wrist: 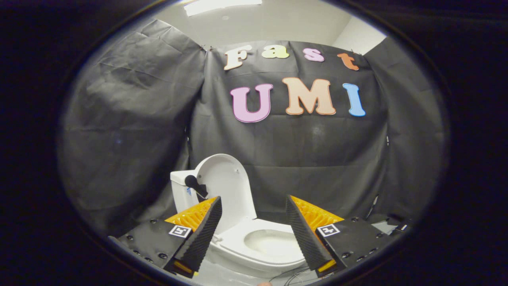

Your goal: Open the toilet lid.

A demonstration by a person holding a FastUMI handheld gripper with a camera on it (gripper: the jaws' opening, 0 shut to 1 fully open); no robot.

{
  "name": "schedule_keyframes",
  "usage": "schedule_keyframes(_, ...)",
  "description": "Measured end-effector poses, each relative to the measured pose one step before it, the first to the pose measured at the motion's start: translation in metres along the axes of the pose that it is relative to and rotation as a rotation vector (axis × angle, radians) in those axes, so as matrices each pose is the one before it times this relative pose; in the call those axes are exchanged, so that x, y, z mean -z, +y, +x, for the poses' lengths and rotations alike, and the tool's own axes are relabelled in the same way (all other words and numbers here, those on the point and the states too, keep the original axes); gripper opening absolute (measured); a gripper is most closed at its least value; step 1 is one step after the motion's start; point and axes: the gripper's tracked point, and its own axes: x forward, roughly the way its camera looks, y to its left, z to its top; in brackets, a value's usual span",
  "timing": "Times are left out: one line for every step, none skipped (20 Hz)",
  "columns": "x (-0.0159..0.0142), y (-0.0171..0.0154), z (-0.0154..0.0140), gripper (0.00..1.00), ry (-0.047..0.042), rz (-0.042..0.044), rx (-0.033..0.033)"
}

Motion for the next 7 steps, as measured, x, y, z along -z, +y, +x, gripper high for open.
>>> schedule_keyframes(-0.00151, -0.00436, -0.00029, 0.99, -0.00116, -0.01136, 0.00344)
schedule_keyframes(-0.00036, -0.00287, 0.00050, 0.99, -0.00085, -0.01019, 0.00169)
schedule_keyframes(0.00185, -0.00287, 0.00016, 0.99, 0.00293, -0.00846, 0.00786)
schedule_keyframes(0.00333, -0.00348, 0.00017, 0.99, 0.00844, -0.00039, 0.00615)
schedule_keyframes(0.00183, -0.00140, 0.00027, 0.99, 0.00896, 0.00680, -0.00123)
schedule_keyframes(0.00105, -0.00150, -0.00061, 0.99, 0.00619, 0.00543, 0.00159)
schedule_keyframes(0.00069, -0.00392, -0.00142, 0.99, 0.00392, 0.00190, 0.00797)
